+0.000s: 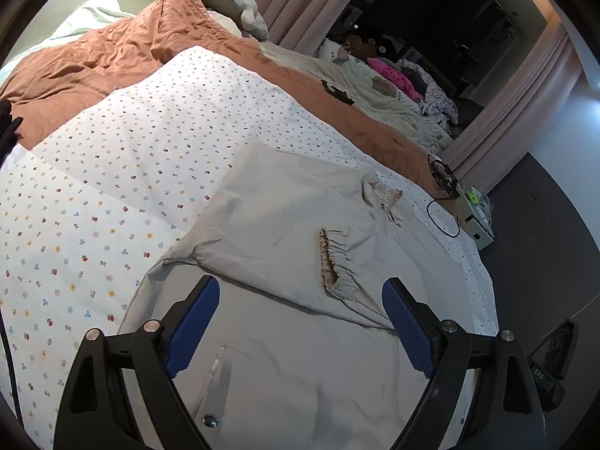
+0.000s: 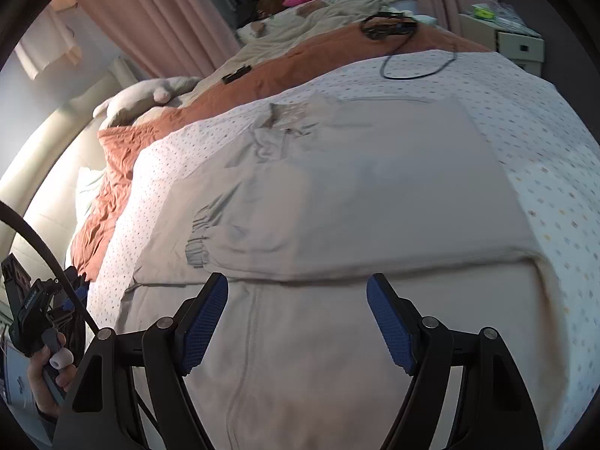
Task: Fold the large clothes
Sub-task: 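Open the right gripper and move both tools back from the jacket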
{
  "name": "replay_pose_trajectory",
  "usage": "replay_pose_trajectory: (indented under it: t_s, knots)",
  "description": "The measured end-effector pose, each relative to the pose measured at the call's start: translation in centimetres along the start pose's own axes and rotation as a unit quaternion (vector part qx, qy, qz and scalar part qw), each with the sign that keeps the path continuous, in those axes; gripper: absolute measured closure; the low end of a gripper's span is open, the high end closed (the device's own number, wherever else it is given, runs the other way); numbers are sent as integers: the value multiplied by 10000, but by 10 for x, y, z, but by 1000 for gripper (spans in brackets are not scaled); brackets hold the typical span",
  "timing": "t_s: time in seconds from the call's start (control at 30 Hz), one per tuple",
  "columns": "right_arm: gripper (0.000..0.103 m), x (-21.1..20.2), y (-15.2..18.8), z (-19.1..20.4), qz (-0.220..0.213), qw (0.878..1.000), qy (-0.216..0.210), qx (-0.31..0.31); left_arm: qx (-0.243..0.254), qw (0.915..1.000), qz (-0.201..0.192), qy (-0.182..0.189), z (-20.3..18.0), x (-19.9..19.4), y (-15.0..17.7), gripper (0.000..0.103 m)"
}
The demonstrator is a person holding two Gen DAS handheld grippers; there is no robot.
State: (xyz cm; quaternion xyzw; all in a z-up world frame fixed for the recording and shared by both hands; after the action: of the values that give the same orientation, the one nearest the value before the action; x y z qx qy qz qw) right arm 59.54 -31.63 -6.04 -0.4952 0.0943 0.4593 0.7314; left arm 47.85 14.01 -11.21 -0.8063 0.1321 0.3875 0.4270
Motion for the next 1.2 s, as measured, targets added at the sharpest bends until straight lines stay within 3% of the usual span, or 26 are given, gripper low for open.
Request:
replay_pose_trajectory:
  t_s: [0.3, 0.57, 0.9, 1.2]
  knots:
    - [28, -116, 46, -30, -379, 9988, 221, 219, 770, 9969, -152, -52, -25, -51, 40, 13]
    - [28, -184, 91, -54, -657, 9962, 337, 465, 1186, 9925, -254, -129, -17, -92, 76, 13]
    - [28, -239, 139, -91, -869, 9934, 261, 701, 1338, 9885, -646, -285, 25, -149, 106, 13]
    - [28, -281, 184, -99, -1121, 9907, 319, 695, 1111, 9913, -609, -356, 84, -182, 130, 13]
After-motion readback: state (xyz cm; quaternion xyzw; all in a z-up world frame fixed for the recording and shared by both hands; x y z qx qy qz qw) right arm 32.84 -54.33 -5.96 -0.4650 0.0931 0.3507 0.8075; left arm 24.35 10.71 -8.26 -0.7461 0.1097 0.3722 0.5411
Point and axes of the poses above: each gripper's, at about its wrist camera, not at the fingertips, and x roughly the way its jaws point, z to its left, y to its underside, the point moved 10 cm from there along x, roughly the way its jaws point, and after that the axes turned 12 degrees about -y, right-handed, at the moved point
